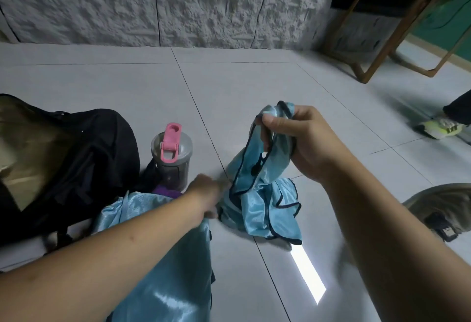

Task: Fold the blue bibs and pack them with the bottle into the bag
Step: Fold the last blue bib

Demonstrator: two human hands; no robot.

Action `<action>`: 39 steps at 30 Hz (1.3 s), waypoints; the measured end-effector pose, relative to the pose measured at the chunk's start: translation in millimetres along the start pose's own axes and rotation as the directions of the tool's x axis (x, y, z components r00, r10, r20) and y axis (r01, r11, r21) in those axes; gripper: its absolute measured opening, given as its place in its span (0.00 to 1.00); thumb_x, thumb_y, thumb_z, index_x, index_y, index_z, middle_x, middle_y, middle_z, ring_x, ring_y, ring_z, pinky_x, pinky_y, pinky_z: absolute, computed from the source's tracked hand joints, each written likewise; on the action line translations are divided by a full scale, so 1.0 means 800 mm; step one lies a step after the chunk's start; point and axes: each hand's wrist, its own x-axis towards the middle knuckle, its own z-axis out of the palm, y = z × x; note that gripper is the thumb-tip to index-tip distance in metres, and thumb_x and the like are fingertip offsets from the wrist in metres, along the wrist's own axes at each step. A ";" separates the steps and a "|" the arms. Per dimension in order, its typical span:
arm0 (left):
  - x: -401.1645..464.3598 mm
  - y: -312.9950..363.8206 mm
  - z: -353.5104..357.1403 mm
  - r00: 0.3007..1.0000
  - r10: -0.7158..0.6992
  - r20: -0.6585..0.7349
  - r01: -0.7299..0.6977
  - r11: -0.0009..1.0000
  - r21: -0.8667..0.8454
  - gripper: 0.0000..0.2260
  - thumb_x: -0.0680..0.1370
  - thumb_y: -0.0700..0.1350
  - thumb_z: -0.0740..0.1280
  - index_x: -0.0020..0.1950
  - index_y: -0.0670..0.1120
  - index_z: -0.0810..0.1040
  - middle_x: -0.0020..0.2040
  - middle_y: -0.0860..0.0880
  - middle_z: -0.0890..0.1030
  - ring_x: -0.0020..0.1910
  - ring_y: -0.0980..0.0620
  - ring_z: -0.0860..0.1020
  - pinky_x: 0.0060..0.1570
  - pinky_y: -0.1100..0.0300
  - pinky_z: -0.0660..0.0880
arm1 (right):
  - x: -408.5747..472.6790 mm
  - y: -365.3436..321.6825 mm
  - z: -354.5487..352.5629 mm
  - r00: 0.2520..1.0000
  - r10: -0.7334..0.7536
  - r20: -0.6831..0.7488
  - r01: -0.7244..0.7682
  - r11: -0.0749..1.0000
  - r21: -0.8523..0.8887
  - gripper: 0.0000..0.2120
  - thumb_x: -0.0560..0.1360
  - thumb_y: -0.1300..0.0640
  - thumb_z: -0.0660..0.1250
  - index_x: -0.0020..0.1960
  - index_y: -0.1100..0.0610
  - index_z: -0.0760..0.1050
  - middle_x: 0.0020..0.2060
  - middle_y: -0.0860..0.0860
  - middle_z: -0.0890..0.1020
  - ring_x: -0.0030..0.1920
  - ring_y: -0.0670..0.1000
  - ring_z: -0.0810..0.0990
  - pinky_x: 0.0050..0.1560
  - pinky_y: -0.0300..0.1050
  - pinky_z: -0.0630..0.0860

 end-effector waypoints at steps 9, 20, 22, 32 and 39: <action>-0.037 -0.022 0.033 0.923 0.212 0.322 -0.115 0.948 -0.295 0.31 0.70 0.60 0.74 0.71 0.54 0.72 0.60 0.52 0.82 0.59 0.48 0.80 0.60 0.47 0.78 | -0.002 -0.019 0.012 0.999 -0.037 0.014 0.035 0.988 0.149 0.12 0.76 0.60 0.68 0.56 0.65 0.83 0.38 0.56 0.76 0.38 0.53 0.73 0.42 0.47 0.69; 0.012 -0.009 0.007 0.912 0.370 -0.178 -0.289 0.886 0.364 0.12 0.78 0.38 0.61 0.52 0.51 0.81 0.56 0.47 0.85 0.56 0.45 0.81 0.53 0.57 0.74 | -0.007 -0.061 -0.018 0.969 -0.125 -0.213 0.192 0.923 0.332 0.08 0.79 0.59 0.64 0.54 0.59 0.81 0.39 0.52 0.76 0.37 0.50 0.77 0.39 0.43 0.76; 0.016 -0.016 0.004 0.932 0.324 -0.165 -0.219 0.863 0.455 0.14 0.78 0.36 0.60 0.59 0.48 0.79 0.60 0.46 0.83 0.60 0.44 0.79 0.54 0.60 0.72 | -0.011 -0.067 -0.026 0.958 -0.107 -0.265 0.200 0.913 0.356 0.10 0.81 0.57 0.62 0.52 0.57 0.82 0.37 0.51 0.76 0.35 0.49 0.76 0.37 0.42 0.74; 0.012 0.001 -0.028 0.984 0.053 -0.168 -0.060 0.998 -0.033 0.09 0.79 0.34 0.61 0.42 0.41 0.78 0.51 0.33 0.84 0.42 0.41 0.80 0.48 0.45 0.81 | -0.019 -0.095 -0.083 0.736 0.039 -0.676 0.282 0.890 0.359 0.04 0.79 0.57 0.68 0.51 0.57 0.79 0.37 0.48 0.78 0.31 0.45 0.78 0.33 0.36 0.75; -0.045 0.085 -0.068 0.943 0.223 -0.248 -0.277 0.938 -0.209 0.10 0.78 0.38 0.62 0.58 0.43 0.75 0.53 0.34 0.83 0.41 0.38 0.84 0.31 0.47 0.83 | 0.000 -0.121 -0.085 0.609 0.007 -0.793 -0.033 0.999 -0.017 0.25 0.68 0.59 0.81 0.62 0.63 0.79 0.47 0.58 0.86 0.34 0.50 0.85 0.28 0.38 0.79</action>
